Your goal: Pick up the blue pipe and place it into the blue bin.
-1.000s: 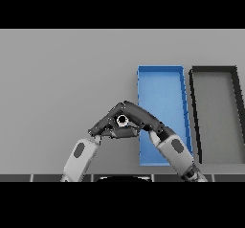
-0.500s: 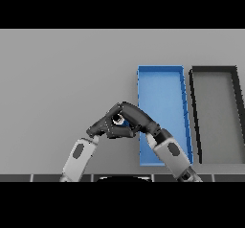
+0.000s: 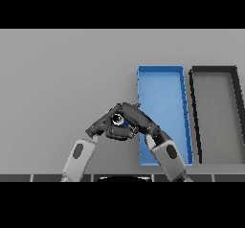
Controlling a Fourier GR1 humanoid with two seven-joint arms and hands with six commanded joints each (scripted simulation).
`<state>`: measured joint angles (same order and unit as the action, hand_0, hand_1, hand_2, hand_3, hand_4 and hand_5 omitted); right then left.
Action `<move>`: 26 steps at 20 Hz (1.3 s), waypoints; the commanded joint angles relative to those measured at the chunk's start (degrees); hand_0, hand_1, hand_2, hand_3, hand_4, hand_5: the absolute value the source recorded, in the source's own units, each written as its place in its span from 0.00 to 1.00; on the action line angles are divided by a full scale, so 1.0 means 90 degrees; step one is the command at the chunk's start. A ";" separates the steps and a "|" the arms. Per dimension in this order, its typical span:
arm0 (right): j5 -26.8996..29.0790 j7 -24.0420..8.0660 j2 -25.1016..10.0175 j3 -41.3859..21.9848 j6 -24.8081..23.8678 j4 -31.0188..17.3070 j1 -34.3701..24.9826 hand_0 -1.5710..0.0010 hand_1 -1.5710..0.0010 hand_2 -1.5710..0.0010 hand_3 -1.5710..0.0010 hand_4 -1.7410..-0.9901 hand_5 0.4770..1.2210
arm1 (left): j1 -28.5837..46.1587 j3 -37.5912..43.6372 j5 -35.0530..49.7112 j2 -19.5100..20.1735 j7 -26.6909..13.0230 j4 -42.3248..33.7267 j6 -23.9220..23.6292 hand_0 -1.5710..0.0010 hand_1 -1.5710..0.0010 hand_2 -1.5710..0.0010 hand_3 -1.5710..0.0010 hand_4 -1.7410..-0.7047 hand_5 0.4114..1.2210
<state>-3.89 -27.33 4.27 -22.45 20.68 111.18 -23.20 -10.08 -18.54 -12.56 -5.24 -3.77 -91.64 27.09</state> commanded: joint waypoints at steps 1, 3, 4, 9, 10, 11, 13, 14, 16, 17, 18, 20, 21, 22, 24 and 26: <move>0.0004 0.0030 0.0076 0.0071 0.0045 -0.0057 -0.0013 0.00 0.00 0.00 0.00 0.00 1.00 | -0.0028 0.0003 -0.0055 0.0023 -0.0067 0.0016 -0.0024 0.96 0.96 0.96 0.97 0.76 0.16; 0.0197 -0.0070 0.0308 0.0285 0.0142 -0.0031 -0.0032 0.00 0.00 0.00 0.00 0.00 1.00 | 0.0011 -0.0030 -0.0120 0.0027 -0.0019 0.0029 -0.0068 0.97 0.98 0.98 0.98 0.78 0.10; 0.0428 -0.0177 0.0433 0.0380 0.0222 0.0038 0.0025 0.00 0.00 0.00 0.00 0.00 1.00 | 0.0003 -0.0020 -0.0128 0.0013 -0.0101 0.0080 -0.0078 0.98 0.98 0.98 0.98 0.78 0.09; 0.1260 -0.0844 0.0573 0.1071 -0.0082 0.0056 -0.0706 0.00 0.00 0.00 0.00 0.00 1.00 | 0.0076 -0.0047 -0.0158 0.0052 0.0065 0.0095 -0.0105 0.99 0.99 0.99 0.99 0.80 0.05; 0.1564 -0.0843 0.0346 0.1135 -0.0351 -0.0063 -0.1056 0.00 0.00 0.00 0.00 0.00 1.00 | 0.0078 -0.0070 -0.0177 0.0044 0.0058 0.0086 -0.0120 0.99 0.99 1.00 1.00 0.80 0.05; 0.1978 -0.0843 0.0040 0.1253 -0.0574 -0.0146 -0.1510 0.00 0.00 0.00 0.00 0.00 1.00 | 0.0023 -0.0051 -0.0122 0.0050 0.0013 0.0076 -0.0075 1.00 1.00 1.00 1.00 0.81 0.04; 0.2669 -0.0827 -0.0538 0.1582 -0.1066 -0.0234 -0.2378 0.00 0.00 0.00 0.00 0.00 1.00 | 0.0001 -0.0040 -0.0077 0.0028 -0.0149 0.0049 -0.0063 1.00 1.00 1.00 1.00 0.81 0.03; 0.2765 -0.0799 -0.0831 0.1844 -0.1273 -0.0204 -0.2693 0.00 0.00 0.00 0.00 0.00 1.00 | 0.0011 -0.0022 -0.0093 0.0076 -0.0219 0.0058 -0.0048 1.00 1.00 1.00 1.00 0.81 0.03; 0.2549 -0.0831 -0.1199 0.2389 -0.1598 -0.0291 -0.3205 0.00 0.00 0.00 0.00 0.00 1.00 | 0.0060 -0.0045 -0.0057 0.0041 -0.0366 -0.0026 -0.0033 1.00 1.00 1.00 1.00 0.81 0.03; 0.2523 -0.0845 -0.1519 0.2589 -0.1768 -0.0539 -0.3412 0.00 0.00 0.00 0.00 0.00 1.00 | 0.0085 -0.0069 -0.0102 0.0052 -0.0405 -0.0031 -0.0043 1.00 1.00 1.00 1.00 0.81 0.02; 0.2603 -0.0846 -0.1790 0.2703 -0.1850 -0.0728 -0.3482 0.00 0.00 0.00 0.00 0.00 1.00 | 0.0056 -0.0099 -0.0147 0.0071 -0.0406 -0.0066 -0.0044 1.00 1.00 1.00 1.00 0.82 0.02; 0.2589 -0.0847 -0.2087 0.2948 -0.1918 -0.1020 -0.3482 0.00 0.00 0.00 0.00 0.00 1.00 | -0.0029 -0.0028 -0.0111 0.0084 -0.0426 0.0007 -0.0031 1.00 1.00 1.00 1.00 0.82 0.01; 0.2531 -0.0847 -0.2195 0.3108 -0.1863 -0.1094 -0.3436 0.00 0.00 0.00 0.00 0.00 1.00 | -0.0010 -0.0023 -0.0067 0.0093 -0.0409 -0.0041 -0.0003 1.00 1.00 1.00 1.00 0.82 0.00; 0.2460 -0.0846 -0.2316 0.3258 -0.1788 -0.1149 -0.3329 0.00 0.00 0.00 0.00 0.00 1.00 | -0.0008 -0.0027 -0.0112 0.0104 -0.0339 0.0008 -0.0031 1.00 1.00 1.00 1.00 0.82 0.00; 0.2390 -0.0846 -0.2607 0.3518 -0.1674 -0.1243 -0.2838 0.00 0.00 0.00 0.00 0.00 1.00 | 0.0024 -0.0047 -0.0190 0.0159 -0.0182 -0.0014 -0.0074 1.00 1.00 1.00 1.00 0.83 0.00; 0.2447 -0.0846 -0.2731 0.3632 -0.1796 -0.1254 -0.2293 0.00 0.00 0.00 0.00 0.00 1.00 | 0.0047 -0.0082 -0.0219 0.0181 -0.0178 -0.0032 -0.0063 1.00 1.00 1.00 1.00 0.84 0.00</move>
<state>17.96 -34.95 -20.30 10.24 4.82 99.86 -43.73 -9.63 -19.28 -14.53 -3.61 -5.41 -91.93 26.53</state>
